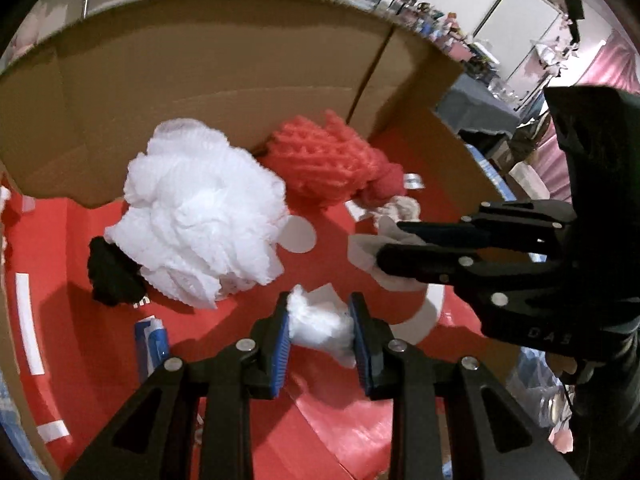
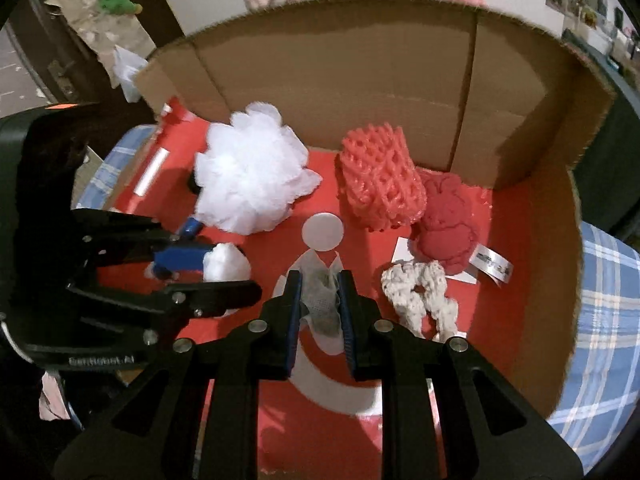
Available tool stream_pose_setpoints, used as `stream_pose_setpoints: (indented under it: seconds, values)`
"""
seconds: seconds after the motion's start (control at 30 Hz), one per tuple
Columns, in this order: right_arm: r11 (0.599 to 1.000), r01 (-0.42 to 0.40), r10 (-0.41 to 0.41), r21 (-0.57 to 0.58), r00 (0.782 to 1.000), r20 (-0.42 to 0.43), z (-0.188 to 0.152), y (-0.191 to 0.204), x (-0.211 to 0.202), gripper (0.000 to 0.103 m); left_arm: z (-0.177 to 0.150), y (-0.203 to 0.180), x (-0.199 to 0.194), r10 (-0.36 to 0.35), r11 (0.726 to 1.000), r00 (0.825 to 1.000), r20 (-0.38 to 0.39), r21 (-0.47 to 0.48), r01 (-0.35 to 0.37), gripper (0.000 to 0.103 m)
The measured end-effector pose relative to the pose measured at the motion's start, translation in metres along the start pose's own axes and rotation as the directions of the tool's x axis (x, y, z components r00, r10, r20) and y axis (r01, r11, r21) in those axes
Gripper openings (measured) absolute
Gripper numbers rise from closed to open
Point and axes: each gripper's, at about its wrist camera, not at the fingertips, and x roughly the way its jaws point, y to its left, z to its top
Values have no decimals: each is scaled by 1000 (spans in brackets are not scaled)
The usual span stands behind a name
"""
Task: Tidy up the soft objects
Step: 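Open the right tool to drop the tissue while the left tool releases the cotton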
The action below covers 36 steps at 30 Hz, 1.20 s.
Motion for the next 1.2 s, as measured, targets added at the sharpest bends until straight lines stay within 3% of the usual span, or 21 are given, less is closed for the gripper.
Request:
stream_pose_setpoints:
  seconds: [0.33,0.47,0.63,1.0,1.03,1.13,1.2]
  values:
    - [999,10,-8,30,998,-68,10,-13,26,18,2,7,11,37,999,999,-7,-20,-37,34]
    - [1000,30,-30,6,995,-91,12,-10,33,19,1,12,13,45,998,999,-11,-38,-45,42]
    - [998,55,-55,-9,995,-84,15,-3,35,22,-2,18,10,70,996,998,4,-54,-69,64]
    - [996,93,-93,-9,996,-16,-1,13,-1,23,-20,19,-42,88,991,991,104,-105,-77,78]
    - [996,91,-91,-7,996,-8,-3,16,-7,29,-23,15,-49,92,992,988,121,-100,-81,79]
    - [994,109,-108,-13,993,50,-12,26,-34,76,-36,2,-73,111,992,979,173,-81,-98,86]
    - [990,137,-134,-24,985,104,-23,37,-59,76,-47,-9,-94,106,993,969,222,-72,-92,92]
